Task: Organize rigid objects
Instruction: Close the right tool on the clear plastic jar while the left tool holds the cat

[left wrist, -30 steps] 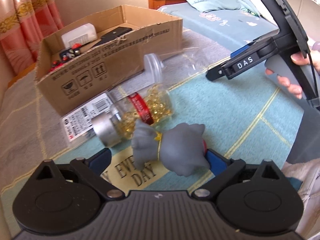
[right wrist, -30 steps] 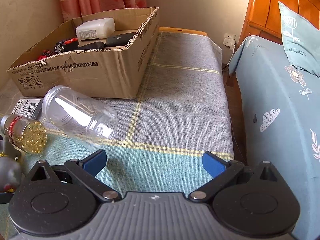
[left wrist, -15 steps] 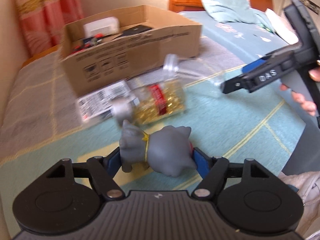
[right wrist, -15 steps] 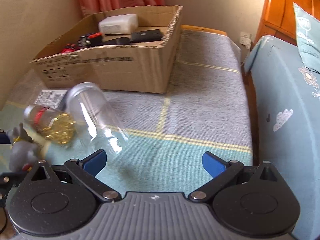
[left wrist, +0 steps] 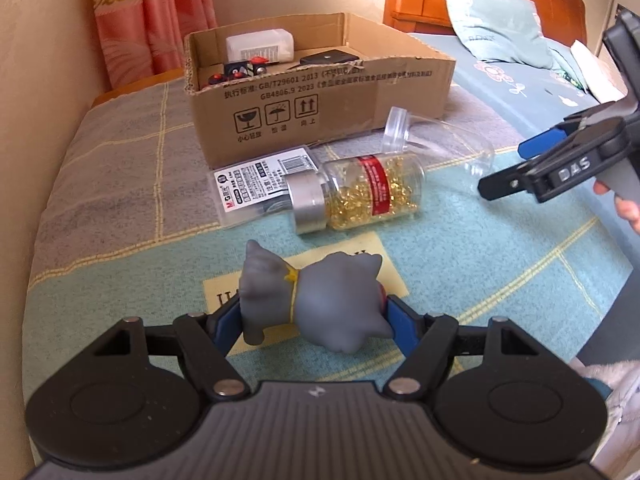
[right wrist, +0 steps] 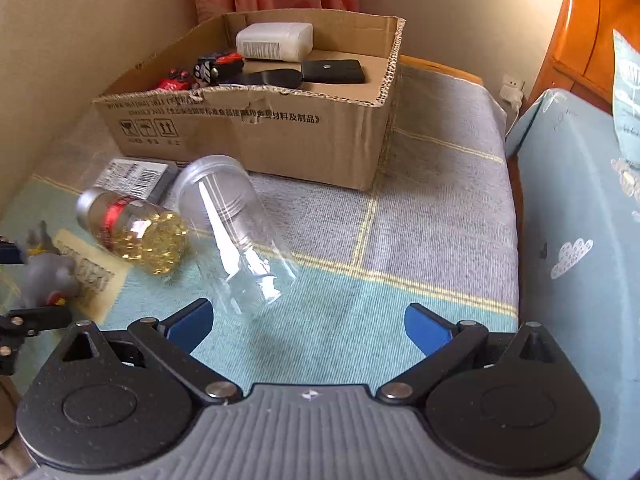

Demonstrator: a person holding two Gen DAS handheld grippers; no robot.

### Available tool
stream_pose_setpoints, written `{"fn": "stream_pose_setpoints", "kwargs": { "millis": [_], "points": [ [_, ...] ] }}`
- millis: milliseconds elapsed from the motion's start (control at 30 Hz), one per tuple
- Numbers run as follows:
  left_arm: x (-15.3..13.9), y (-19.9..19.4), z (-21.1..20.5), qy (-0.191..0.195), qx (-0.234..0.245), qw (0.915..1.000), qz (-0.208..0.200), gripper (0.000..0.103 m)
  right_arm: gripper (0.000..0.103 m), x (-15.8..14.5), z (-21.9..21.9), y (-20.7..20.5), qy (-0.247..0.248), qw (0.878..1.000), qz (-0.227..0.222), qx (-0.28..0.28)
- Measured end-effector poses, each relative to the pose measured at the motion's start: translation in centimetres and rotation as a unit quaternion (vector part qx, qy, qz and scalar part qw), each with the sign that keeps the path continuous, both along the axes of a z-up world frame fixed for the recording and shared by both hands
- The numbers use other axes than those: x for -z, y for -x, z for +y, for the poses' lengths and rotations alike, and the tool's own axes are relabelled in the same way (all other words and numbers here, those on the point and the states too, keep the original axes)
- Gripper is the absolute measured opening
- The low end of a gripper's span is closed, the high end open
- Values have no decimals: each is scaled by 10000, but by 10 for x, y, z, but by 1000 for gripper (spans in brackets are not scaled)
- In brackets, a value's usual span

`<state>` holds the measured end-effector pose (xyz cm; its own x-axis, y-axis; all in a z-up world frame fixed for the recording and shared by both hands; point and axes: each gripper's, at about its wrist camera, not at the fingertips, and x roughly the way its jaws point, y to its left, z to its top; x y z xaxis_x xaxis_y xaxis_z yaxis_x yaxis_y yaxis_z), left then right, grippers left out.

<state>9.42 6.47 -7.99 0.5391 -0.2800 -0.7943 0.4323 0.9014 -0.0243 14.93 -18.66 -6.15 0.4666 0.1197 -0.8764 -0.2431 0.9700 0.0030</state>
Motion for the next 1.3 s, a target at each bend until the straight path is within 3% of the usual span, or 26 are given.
{"fn": "stream_pose_setpoints", "kwargs": {
  "millis": [167, 300, 467, 567, 667, 833, 1100, 1167, 1300],
  "points": [
    [0, 1, -1, 41, 0, 10000, 21, 74, 103, 5, -16, -17, 197, 9991, -123, 347],
    [1, -1, -1, 60, -12, 10000, 30, 74, 103, 2, -31, -31, 55, 9975, -190, 672],
    [2, -2, 0, 100, -12, 9999, 54, 75, 103, -6, -20, -24, -687, 9974, 2, 203],
    [1, -3, 0, 111, -1, 9999, 52, 75, 103, -4, -7, -27, -1210, 9921, 277, 168],
    [1, -2, 1, 130, -31, 9999, 57, 75, 103, 0, 10, -35, -1419, 9891, 362, 128],
    [1, -1, 2, 150, -65, 9999, 45, 75, 103, 1, 30, -52, -1230, 9900, 276, 634],
    [-1, 0, 0, 115, -42, 9999, -4, 76, 103, 12, 26, -60, -195, 9938, 59, 1097],
    [-1, 0, -1, 40, -54, 10000, -70, 83, 103, 14, 16, -59, -170, 9932, 97, 1144],
    [-3, 0, -5, -96, 95, 9998, -144, 84, 103, 13, 5, -56, -242, 9924, 89, 1200]
  ]
}}
